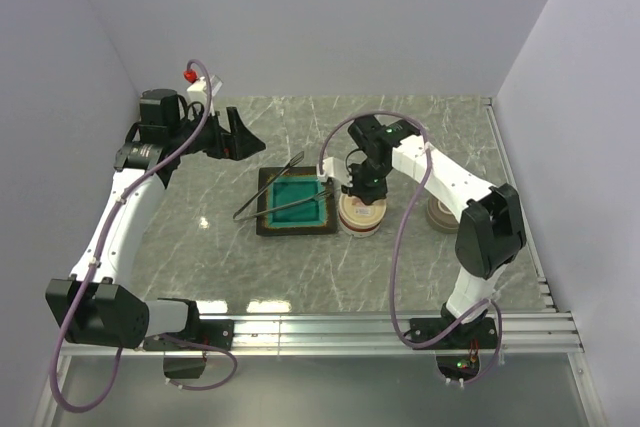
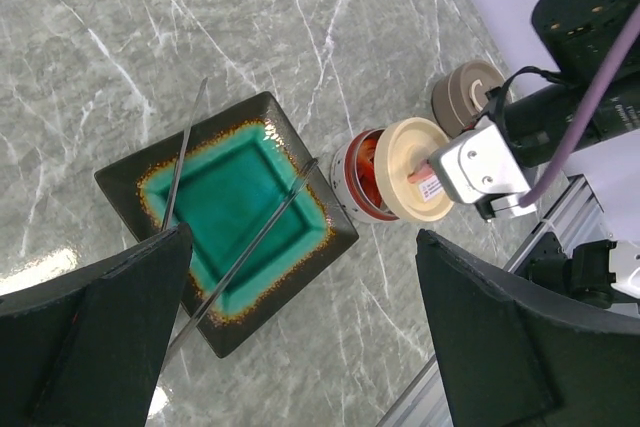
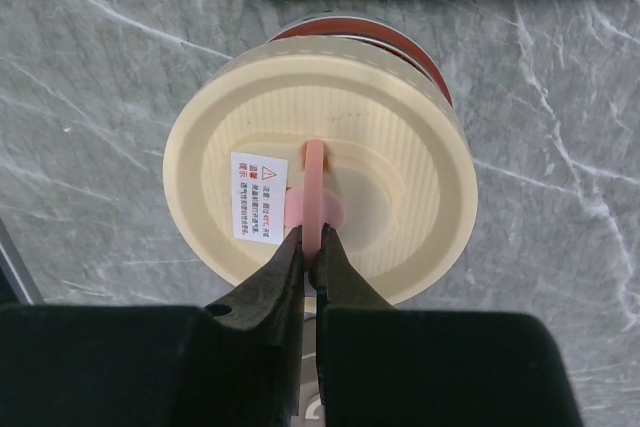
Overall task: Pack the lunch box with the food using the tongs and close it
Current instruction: Put the lid back on the lunch box
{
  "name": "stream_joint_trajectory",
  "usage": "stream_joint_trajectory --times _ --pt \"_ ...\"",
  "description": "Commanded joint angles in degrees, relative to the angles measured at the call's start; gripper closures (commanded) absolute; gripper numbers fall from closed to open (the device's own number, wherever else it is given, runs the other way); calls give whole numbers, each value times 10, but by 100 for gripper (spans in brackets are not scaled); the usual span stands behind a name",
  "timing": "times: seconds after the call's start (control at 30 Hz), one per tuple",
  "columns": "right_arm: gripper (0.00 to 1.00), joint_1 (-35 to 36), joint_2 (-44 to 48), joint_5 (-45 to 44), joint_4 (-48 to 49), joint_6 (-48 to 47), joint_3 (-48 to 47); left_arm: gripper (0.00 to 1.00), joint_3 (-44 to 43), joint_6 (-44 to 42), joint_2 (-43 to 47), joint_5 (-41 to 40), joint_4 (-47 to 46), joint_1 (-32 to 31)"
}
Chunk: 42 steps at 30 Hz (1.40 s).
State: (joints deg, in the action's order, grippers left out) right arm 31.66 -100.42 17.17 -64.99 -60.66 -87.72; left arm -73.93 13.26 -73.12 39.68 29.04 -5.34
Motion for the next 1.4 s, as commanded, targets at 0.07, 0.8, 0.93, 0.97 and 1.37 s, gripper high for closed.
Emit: stream_joint_trajectory --times 0.07,0.8,0.93,0.97,1.37 --pt "100 8 -14 -6 24 -23 11 1 4 11 16 19 -23 4" --pt "100 2 -56 -12 14 -65 -3 0 38 34 27 48 -47 15" --pt "100 -3 -62 -4 -1 -69 -23 1 41 34 29 51 -47 15" --pt "100 -4 -64 0 -5 -69 -26 1 41 34 29 51 -48 15" --pt "100 -15 -73 14 -26 -75 -50 1 39 37 14 58 -53 15"
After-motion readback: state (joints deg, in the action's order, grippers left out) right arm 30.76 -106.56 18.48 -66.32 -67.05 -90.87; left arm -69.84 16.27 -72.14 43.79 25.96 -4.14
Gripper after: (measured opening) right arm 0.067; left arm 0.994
